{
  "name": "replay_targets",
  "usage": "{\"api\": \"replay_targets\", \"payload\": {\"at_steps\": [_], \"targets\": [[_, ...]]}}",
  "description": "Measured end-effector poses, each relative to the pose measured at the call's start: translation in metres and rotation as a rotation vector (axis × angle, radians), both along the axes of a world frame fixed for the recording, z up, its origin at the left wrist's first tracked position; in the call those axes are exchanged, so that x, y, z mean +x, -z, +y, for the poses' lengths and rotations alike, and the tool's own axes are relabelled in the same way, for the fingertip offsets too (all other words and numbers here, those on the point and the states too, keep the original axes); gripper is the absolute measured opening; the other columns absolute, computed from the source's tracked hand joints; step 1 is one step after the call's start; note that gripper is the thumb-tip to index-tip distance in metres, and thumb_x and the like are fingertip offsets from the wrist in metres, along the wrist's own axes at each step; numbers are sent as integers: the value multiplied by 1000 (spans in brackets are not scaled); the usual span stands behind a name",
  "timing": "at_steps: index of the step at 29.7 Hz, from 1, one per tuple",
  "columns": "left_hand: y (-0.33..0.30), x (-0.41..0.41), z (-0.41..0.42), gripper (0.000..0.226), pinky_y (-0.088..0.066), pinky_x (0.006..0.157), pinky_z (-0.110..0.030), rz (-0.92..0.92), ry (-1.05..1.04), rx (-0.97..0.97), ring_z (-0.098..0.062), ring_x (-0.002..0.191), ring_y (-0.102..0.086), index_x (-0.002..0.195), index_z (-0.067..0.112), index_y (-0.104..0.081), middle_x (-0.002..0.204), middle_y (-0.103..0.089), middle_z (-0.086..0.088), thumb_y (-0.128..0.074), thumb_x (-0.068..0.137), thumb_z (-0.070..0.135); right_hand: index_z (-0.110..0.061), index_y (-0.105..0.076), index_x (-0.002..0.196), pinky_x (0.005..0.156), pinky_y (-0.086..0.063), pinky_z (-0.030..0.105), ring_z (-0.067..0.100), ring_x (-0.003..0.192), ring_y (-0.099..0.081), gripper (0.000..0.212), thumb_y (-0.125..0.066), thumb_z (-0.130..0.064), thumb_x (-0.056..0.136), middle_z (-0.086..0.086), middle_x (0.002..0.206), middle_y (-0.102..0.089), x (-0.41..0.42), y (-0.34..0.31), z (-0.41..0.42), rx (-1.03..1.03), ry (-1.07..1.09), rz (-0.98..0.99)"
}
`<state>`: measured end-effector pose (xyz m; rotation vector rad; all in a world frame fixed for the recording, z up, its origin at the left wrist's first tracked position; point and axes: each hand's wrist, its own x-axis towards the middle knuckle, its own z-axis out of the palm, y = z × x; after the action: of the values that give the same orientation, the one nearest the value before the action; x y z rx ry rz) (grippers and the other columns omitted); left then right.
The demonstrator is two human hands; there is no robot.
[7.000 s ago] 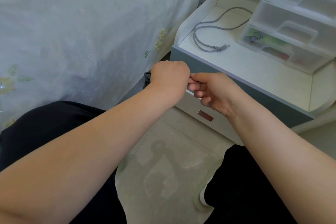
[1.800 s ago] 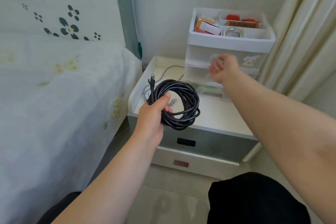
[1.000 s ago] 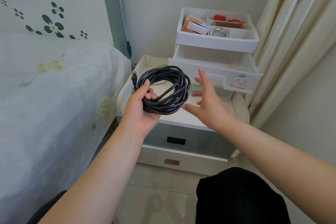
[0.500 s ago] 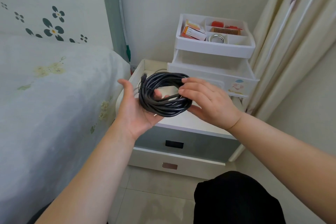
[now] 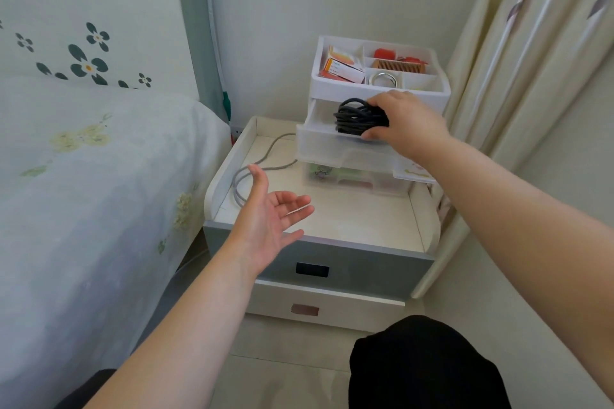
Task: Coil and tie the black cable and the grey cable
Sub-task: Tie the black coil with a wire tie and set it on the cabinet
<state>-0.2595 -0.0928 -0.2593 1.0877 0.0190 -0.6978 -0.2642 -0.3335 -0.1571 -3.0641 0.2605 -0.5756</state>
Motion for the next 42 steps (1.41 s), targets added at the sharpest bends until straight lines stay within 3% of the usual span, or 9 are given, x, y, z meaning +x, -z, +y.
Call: {"api": "replay_targets", "payload": {"at_steps": [3,8,12,18,21,26,30,36,42], "targets": [[2,1,0,69,-37,103,-53,-34,-70,53,-21,96,-70,72,16,-54,89,-74,-4,-30,77,80,-22,-46,136,89,-43,41,25,122,-41,54,-56,-46,88,3,134,-51,9,0,1,-67,-6,64],[7,6,5,63,-38,102,-51,15,-137,71,-20,92,-68,71,16,-52,80,-72,0,-35,78,77,-18,-33,145,104,-38,47,30,134,-32,75,-39,-66,87,6,151,-31,9,19,11,-148,7,408],[8,3,6,60,-40,99,-49,9,-129,61,-20,90,-68,72,17,-52,77,-72,1,-39,78,75,-18,-46,136,95,-43,44,30,122,-37,49,-44,-45,95,10,130,-41,8,29,8,-249,4,206],[9,2,13,54,-46,90,-42,-50,-99,89,-17,85,-69,74,18,-54,79,-72,1,-44,80,71,-32,-55,128,90,-35,43,32,110,-42,38,-38,-47,96,12,119,-44,23,15,-6,-355,172,212],[12,6,17,52,-47,88,-39,-53,-117,100,-17,83,-67,74,17,-54,79,-72,1,-45,82,68,-22,-62,115,79,-39,39,32,100,-52,34,-47,-44,94,11,109,-52,36,11,-11,-326,188,169],[15,12,24,53,-50,77,-35,-56,-161,114,-18,80,-65,77,15,-54,81,-70,-2,-42,83,67,-7,-48,114,61,-40,33,34,82,-59,24,-47,-23,97,16,97,-63,53,23,-9,-237,275,68],[15,16,29,55,-51,70,-33,-61,-230,75,-17,69,-62,77,14,-55,73,-71,-2,-37,88,65,-4,-55,107,67,-42,35,37,88,-59,19,-44,-7,92,20,99,-63,62,29,-24,-64,337,32],[15,18,30,58,-51,68,-32,-64,-249,47,-18,67,-61,76,12,-54,68,-71,-2,-31,93,62,-10,-51,112,81,-48,40,30,97,-55,30,-58,-21,86,12,112,-58,59,50,-27,369,310,-87],[15,13,29,59,-51,69,-31,-78,-289,79,-17,69,-62,76,12,-56,71,-72,-1,-28,95,60,-16,-26,144,105,-34,46,34,129,-34,64,-55,-27,88,13,142,-34,45,82,-8,256,200,19]]}}
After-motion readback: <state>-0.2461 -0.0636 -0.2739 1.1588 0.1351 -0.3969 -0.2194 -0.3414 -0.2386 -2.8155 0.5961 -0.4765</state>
